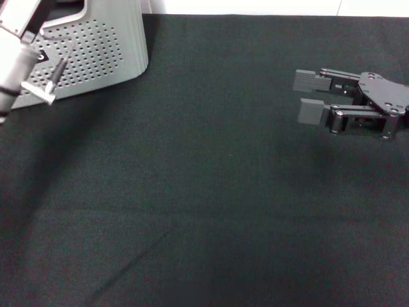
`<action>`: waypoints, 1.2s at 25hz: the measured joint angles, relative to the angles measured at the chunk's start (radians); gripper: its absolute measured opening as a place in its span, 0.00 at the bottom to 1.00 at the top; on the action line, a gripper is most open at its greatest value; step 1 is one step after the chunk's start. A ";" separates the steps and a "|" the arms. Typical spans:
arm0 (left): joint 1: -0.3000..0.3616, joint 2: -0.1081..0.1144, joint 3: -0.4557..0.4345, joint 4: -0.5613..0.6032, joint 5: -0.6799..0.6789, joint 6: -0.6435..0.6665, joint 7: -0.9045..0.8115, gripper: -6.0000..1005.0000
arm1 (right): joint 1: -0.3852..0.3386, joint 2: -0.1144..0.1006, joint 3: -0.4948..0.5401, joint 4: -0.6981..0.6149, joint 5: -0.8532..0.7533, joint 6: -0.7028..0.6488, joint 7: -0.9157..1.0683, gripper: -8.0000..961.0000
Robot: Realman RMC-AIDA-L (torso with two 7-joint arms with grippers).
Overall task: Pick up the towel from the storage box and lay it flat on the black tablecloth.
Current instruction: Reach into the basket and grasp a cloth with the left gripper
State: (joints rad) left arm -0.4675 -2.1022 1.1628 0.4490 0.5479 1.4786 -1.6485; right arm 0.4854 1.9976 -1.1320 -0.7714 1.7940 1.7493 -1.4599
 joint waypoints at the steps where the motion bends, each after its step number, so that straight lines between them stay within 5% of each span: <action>1: 0.000 0.001 0.004 0.019 0.001 -0.032 -0.012 0.71 | -0.001 0.000 0.000 0.001 0.000 0.000 0.000 0.88; 6: 0.012 0.006 0.046 0.129 0.008 -0.166 -0.044 0.71 | -0.004 -0.005 0.001 0.010 -0.001 -0.002 -0.002 0.88; 13: 0.115 0.008 0.133 0.492 0.115 -0.527 -0.073 0.71 | -0.004 -0.008 0.015 0.011 -0.001 -0.004 -0.013 0.88; 30: 0.094 0.013 -0.009 0.623 0.341 -0.855 -0.024 0.71 | 0.004 -0.016 0.029 0.021 -0.002 -0.006 -0.020 0.88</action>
State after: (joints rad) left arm -0.3736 -2.0892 1.1534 1.0724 0.8891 0.6233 -1.6724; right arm 0.4893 1.9812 -1.1028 -0.7500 1.7919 1.7432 -1.4803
